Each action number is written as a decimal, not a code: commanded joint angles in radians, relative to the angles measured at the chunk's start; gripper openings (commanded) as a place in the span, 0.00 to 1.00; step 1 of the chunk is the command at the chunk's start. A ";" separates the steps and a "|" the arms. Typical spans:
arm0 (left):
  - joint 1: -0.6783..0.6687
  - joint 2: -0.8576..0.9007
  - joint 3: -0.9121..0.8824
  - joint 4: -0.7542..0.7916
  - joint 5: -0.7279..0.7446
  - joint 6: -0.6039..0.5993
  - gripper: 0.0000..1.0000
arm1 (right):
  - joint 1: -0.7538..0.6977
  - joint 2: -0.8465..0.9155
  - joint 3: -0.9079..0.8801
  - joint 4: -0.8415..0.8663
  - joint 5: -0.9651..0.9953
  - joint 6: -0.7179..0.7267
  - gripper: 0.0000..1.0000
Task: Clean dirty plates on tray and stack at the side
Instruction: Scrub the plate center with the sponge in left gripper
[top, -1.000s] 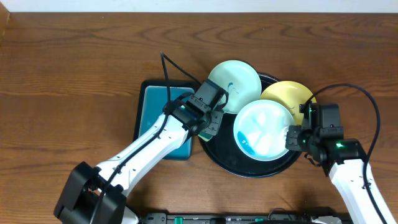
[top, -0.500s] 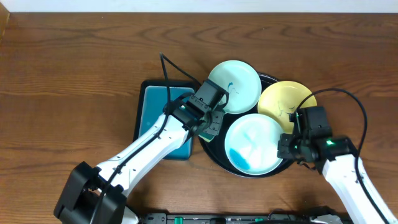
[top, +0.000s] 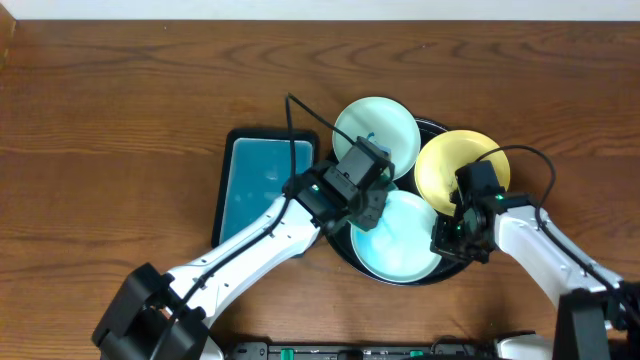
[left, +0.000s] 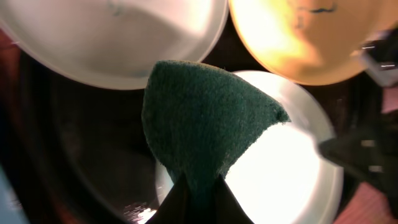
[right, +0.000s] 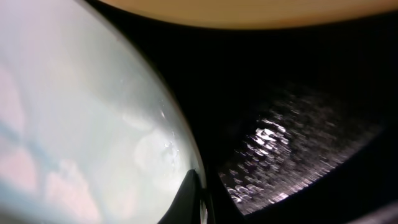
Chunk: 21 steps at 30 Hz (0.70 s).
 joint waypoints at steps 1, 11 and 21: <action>-0.030 0.045 0.011 0.026 0.008 -0.054 0.07 | 0.009 0.060 0.006 0.019 -0.002 0.008 0.01; -0.121 0.202 0.011 0.160 0.007 -0.058 0.08 | 0.009 0.113 0.006 0.057 -0.002 0.008 0.01; -0.114 0.295 0.010 0.127 -0.094 -0.093 0.08 | 0.009 0.113 0.006 0.054 -0.002 0.008 0.01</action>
